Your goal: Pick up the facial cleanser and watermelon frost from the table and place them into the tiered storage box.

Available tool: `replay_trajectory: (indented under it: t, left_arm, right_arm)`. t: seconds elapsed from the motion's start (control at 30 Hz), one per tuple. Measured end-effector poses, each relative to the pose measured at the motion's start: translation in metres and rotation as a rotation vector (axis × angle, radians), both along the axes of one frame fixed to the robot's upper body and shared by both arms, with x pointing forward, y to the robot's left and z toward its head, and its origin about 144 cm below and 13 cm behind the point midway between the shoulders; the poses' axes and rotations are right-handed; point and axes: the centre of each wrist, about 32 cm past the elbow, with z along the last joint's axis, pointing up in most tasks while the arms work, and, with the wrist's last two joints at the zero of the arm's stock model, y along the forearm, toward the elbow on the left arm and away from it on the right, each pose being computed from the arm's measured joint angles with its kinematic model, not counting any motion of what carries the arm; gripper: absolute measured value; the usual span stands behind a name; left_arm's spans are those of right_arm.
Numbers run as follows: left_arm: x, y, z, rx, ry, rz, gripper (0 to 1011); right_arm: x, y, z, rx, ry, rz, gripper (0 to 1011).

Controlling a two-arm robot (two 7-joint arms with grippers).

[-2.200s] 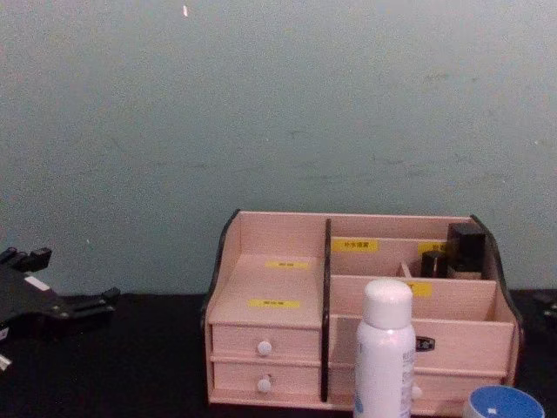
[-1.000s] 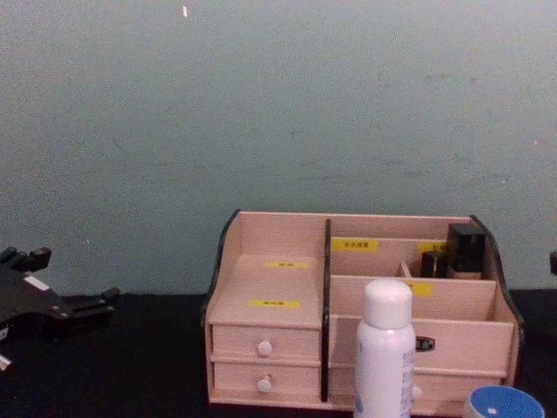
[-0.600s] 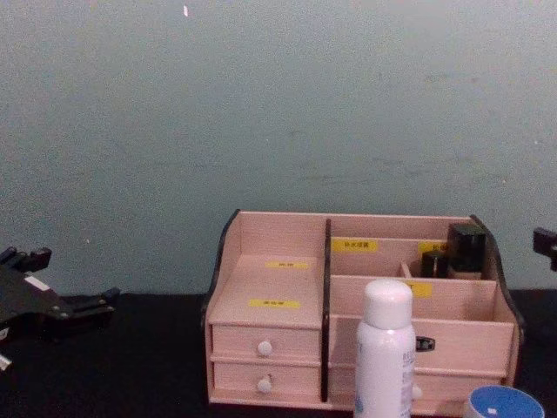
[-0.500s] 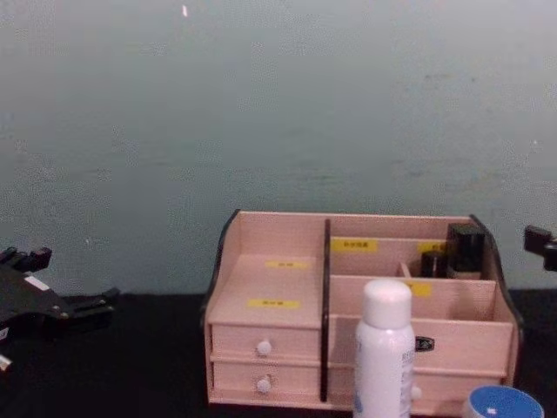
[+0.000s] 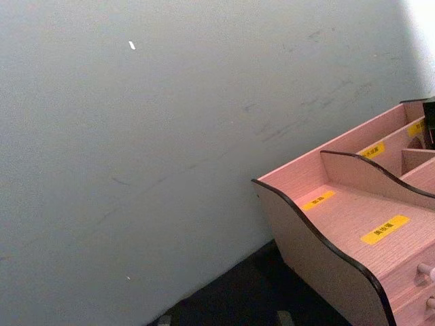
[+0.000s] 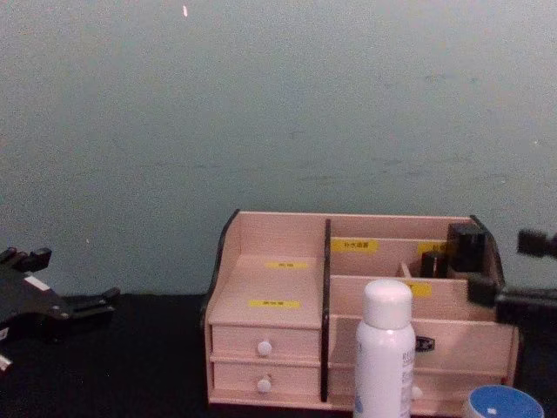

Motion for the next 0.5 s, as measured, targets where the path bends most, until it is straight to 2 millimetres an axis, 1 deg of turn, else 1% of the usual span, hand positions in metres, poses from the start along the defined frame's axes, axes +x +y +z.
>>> replay_trajectory:
  t: [0.27, 0.5]
  left_arm:
    - [0.000, 0.000, 0.000, 0.000, 0.000, 0.000, 1001]
    - [0.000, 0.000, 0.000, 0.000, 0.000, 0.000, 1001]
  right_arm:
    - [0.002, 0.008, -0.006, -0.010, 0.088, 0.070, 1002]
    - [0.006, 0.016, -0.013, -0.021, 0.130, 0.094, 1003]
